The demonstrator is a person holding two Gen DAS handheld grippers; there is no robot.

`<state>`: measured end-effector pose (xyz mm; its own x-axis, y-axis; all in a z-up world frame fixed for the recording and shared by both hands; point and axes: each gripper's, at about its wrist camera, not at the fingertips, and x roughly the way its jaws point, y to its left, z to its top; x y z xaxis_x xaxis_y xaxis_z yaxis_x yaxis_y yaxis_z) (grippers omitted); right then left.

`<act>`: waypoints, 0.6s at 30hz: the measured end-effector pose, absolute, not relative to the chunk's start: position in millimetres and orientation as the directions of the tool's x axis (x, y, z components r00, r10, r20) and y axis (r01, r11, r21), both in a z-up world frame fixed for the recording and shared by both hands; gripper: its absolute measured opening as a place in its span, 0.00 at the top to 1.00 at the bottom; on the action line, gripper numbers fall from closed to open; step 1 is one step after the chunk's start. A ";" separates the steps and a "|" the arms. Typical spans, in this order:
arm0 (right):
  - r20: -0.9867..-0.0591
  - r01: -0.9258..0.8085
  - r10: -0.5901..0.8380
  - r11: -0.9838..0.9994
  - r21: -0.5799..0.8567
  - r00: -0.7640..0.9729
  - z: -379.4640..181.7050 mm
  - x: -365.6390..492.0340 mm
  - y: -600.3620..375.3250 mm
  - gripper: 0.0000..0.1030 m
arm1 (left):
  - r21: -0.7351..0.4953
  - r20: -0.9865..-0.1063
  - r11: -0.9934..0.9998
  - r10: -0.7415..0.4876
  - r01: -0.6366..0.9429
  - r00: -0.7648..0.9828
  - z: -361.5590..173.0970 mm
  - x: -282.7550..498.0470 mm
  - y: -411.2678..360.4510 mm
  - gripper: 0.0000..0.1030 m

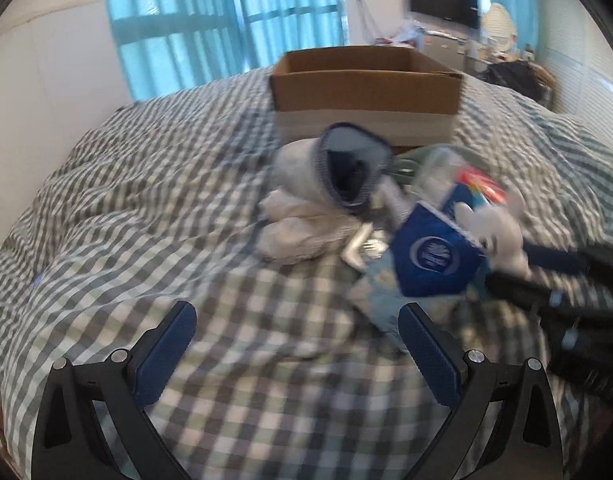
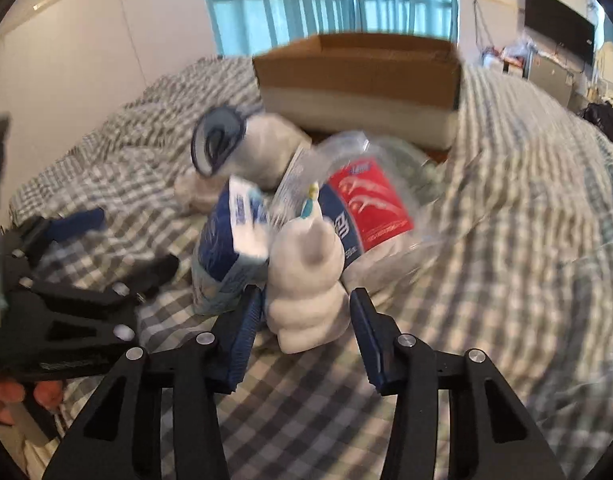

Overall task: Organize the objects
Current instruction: 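Grasp the tissue pack with the left tool while the right tool grasps the cat figurine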

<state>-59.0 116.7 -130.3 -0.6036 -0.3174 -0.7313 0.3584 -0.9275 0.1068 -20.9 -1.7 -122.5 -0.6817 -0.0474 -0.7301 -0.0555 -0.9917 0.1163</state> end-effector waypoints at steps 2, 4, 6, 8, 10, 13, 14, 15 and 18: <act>-0.724 0.333 -0.290 -0.939 0.088 -0.626 -120.4 -60.0 126.5 0.56 | 0.131 -0.731 -0.986 -0.028 -0.100 -0.682 -123.5 -19.9 11.6 0.00; -0.716 0.294 -0.255 -0.953 0.072 -0.650 -114.8 -57.8 140.8 0.56 | 0.146 -0.735 -0.979 -0.010 -0.144 -0.678 -127.0 -21.1 25.1 0.00; -0.716 0.270 -0.229 -0.961 0.058 -0.660 -112.1 -60.2 151.6 0.56 | 0.144 -0.746 -0.973 0.014 -0.182 -0.666 -130.4 -25.2 36.5 0.00; -0.719 0.251 -0.210 -0.967 0.050 -0.663 -111.8 -62.6 155.5 0.56 | 0.139 -0.741 -0.969 0.037 -0.207 -0.670 -131.0 -28.5 46.3 0.00; -0.723 0.237 -0.212 -0.969 0.068 -0.658 -111.7 -63.2 163.1 0.59 | 0.137 -0.734 -0.964 0.056 -0.230 -0.677 -131.9 -37.4 53.3 0.00; -0.730 0.230 -0.213 -0.970 0.078 -0.649 -115.8 -63.7 169.5 0.59 | 0.146 -0.744 -0.961 0.051 -0.236 -0.666 -137.3 -49.9 60.3 0.01; -0.731 0.233 -0.216 -0.969 0.080 -0.648 -117.7 -63.7 169.6 0.60 | 0.142 -0.755 -0.959 0.055 -0.245 -0.654 -141.1 -55.2 62.3 0.04; -0.733 0.237 -0.219 -0.968 0.082 -0.644 -119.2 -64.5 169.1 0.60 | 0.138 -0.764 -0.958 0.060 -0.253 -0.643 -144.3 -57.2 64.5 0.07; -0.737 0.241 -0.223 -0.967 0.083 -0.638 -122.4 -66.5 168.9 0.68 | 0.116 -0.786 -0.954 0.084 -0.278 -0.613 -151.6 -58.8 65.0 0.16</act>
